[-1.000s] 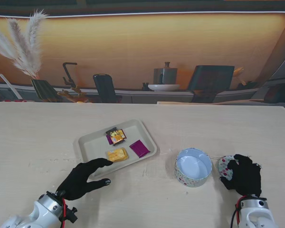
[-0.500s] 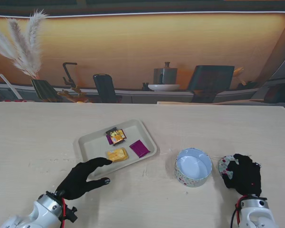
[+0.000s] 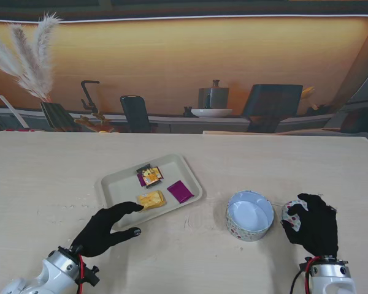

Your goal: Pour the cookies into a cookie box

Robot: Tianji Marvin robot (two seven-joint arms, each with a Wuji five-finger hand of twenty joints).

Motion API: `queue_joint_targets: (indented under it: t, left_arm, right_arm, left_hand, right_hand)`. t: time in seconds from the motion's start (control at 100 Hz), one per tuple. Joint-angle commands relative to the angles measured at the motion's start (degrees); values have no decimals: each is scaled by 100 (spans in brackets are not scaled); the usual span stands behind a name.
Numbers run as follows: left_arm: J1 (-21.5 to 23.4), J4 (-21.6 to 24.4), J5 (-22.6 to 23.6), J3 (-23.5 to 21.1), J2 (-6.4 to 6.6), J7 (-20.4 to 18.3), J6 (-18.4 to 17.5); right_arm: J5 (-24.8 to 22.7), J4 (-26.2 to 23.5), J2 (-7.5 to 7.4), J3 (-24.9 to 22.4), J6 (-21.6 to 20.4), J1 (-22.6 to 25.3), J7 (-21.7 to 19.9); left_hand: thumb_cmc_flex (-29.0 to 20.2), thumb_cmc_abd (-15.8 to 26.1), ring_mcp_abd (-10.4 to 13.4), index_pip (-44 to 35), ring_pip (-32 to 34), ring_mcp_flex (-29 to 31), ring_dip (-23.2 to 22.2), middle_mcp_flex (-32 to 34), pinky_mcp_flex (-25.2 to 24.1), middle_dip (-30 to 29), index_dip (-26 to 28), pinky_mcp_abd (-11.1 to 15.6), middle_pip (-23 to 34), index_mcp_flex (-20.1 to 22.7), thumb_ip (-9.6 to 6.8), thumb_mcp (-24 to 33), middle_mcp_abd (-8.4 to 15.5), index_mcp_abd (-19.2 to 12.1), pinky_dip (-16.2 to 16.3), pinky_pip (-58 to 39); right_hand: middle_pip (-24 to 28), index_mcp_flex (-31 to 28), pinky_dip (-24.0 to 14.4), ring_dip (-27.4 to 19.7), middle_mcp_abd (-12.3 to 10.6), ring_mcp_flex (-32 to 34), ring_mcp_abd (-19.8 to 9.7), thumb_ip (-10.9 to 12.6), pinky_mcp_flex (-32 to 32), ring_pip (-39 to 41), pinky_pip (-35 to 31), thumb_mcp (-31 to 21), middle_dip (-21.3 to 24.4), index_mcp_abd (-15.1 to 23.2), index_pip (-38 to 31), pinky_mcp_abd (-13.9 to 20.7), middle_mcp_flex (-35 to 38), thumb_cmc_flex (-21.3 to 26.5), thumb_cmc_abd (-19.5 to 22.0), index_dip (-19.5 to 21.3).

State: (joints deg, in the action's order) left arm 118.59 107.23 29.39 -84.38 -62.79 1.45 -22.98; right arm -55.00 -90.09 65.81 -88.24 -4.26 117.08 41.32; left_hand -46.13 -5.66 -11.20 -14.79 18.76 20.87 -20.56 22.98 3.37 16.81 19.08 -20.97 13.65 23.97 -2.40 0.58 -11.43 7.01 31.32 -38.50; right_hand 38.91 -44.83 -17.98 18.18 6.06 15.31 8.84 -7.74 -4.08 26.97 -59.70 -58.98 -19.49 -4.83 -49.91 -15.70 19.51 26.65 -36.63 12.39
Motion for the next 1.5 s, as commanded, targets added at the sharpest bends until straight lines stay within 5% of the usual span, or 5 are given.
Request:
queue_joint_targets:
  t: [0.0, 0.18, 0.74, 1.06, 1.49]
  left_arm:
    - [60, 26, 4, -13, -38, -65, -27]
    - [69, 20, 18, -47, -50, -15, -38]
    - [35, -42, 110, -246, -82, 117, -44]
    - [-127, -191, 559, -232, -108, 456, 65]
    - [-1190, -911, 709, -51, -93, 421, 901]
  right_arm:
    - [-88, -271, 25, 17, -98, 105, -11]
    - [-185, -846, 48, 104, -380, 330, 217]
    - [-295, -1737, -25, 849, -818, 479, -48]
    - [-116, -1708, -59, 1147, -1018, 395, -457]
    - [-200, -1746, -52, 1193, -958, 428, -261]
  left_hand:
    - [-23, 310, -19, 82, -41, -8, -105, 57, -85, 41, -33, -37, -112, 144, -73, -79, 58, -65, 114, -12]
    - [-27, 297, -13, 86, -49, -11, -100, 61, -89, 41, -36, -42, -112, 150, -75, -80, 52, -64, 102, 5]
    - [-185, -37, 84, 81, -164, -151, -65, 41, -222, 61, -26, 59, -102, 97, -127, -32, 92, -57, 28, 279]
    - [-321, -287, 224, 91, -267, -311, -32, -193, -259, 59, -22, 93, -121, -121, -188, 84, 175, -50, 51, 382]
    - [-306, -679, 295, 100, -172, -483, -269, -688, -263, 54, -106, 130, -70, -539, -171, 587, 200, 125, 804, -250]
  right_hand:
    - [5, 76, -21, -50, 44, 125, 85, 145, -25, -16, -134, -19, 12, 86, 103, -66, 144, -171, 128, 120]
    - [-59, 104, -501, 144, 74, 867, 232, 387, -429, 320, -483, 62, -20, 73, 485, -331, 647, -322, 331, 729]
    - [-423, 47, -2588, 829, 234, 3210, 755, 486, -2987, 2169, -2841, 760, 80, 88, 1197, -671, 2230, -784, 982, 720]
    - [-965, 239, -1452, 138, 343, 3084, 783, 505, -2505, 704, -1289, 1004, 301, 32, 1537, -1096, 2307, -805, 1098, 632]
    - [-826, 119, -1406, 206, 272, 3160, 765, 523, -2270, 835, -1331, 909, 240, 100, 1459, -1123, 2626, -809, 1103, 658]
